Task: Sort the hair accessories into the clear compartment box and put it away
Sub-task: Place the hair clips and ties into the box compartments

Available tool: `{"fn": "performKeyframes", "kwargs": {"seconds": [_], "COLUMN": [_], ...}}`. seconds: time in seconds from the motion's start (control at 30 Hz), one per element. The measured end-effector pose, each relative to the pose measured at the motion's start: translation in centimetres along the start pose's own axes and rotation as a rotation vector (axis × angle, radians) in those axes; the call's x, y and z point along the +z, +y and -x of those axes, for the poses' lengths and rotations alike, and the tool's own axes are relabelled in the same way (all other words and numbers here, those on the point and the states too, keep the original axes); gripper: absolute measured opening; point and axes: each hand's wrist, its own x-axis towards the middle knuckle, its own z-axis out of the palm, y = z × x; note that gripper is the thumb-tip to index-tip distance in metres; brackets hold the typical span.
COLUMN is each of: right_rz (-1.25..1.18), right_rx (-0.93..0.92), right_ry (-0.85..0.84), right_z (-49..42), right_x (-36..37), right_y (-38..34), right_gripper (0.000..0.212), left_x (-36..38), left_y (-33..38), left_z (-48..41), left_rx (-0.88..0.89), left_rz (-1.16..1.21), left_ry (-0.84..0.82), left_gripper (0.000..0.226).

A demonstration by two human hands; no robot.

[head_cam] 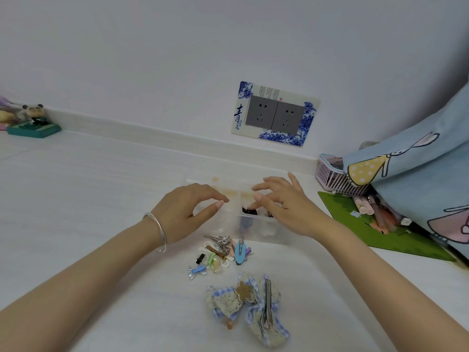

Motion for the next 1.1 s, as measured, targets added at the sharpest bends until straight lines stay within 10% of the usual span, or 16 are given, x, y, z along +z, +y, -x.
{"fn": "performKeyframes", "kwargs": {"seconds": [0.23, 0.4, 1.1], "right_rz": [-0.411, -0.126, 0.034], "right_rx": [-0.060, -0.019, -0.226], "right_ry": [0.144, -0.174, -0.033], "right_z": [3.4, 4.8, 4.9], "right_x": [-0.2, 2.4, 3.9], "right_y": [-2.7, -3.2, -3.6], "right_gripper": [0.013, 0.031, 0.018], "left_x": [-0.1, -0.1, -0.7], "left_y": [0.1, 0.1, -0.9], "left_z": [0.1, 0.2, 0.6], "left_rx": [0.021, 0.019, -0.054], "left_rz": [-0.012, -0.006, 0.064], "left_ry": [-0.017, -0.016, 0.003], "left_gripper": [0.039, 0.040, 0.041]}}
